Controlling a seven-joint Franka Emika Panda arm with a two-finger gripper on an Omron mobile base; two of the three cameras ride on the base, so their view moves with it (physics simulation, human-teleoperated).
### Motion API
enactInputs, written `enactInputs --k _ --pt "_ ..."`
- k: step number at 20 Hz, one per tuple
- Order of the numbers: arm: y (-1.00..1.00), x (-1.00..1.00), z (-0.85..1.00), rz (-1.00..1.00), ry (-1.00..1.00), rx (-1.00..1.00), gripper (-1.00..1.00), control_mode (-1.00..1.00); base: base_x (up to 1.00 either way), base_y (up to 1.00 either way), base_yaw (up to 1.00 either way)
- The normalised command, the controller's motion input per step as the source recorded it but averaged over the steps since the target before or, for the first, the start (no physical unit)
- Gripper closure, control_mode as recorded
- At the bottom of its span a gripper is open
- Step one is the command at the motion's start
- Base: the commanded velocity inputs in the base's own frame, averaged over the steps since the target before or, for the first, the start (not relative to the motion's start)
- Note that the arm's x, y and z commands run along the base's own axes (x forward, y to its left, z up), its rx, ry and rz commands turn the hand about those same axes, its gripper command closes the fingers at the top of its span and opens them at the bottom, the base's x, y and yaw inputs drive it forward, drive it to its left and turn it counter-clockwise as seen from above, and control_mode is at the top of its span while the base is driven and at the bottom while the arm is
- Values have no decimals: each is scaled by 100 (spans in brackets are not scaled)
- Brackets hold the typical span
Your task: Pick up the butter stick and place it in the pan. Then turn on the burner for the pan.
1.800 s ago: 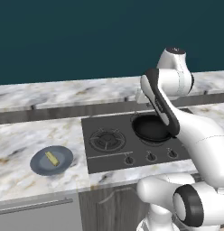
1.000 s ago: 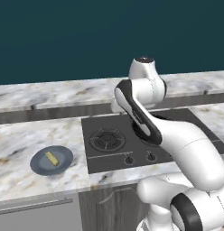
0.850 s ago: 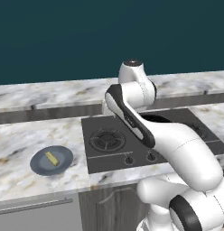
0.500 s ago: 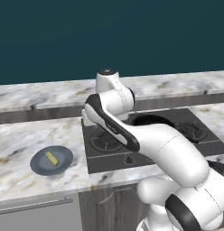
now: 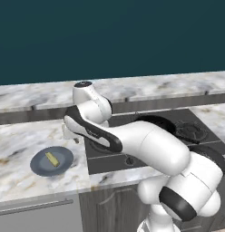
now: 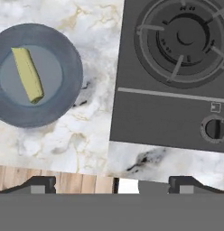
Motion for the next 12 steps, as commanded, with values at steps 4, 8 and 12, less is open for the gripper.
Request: enactInputs --k 4,8,12 --pt "67 -4 -43 10 0 -7 -100 -100 0 0 0" --pt "59 -4 -45 11 -1 -9 -100 -100 0 0 0" --pt "38 0 -30 9 -1 -6 -100 -100 0 0 0"
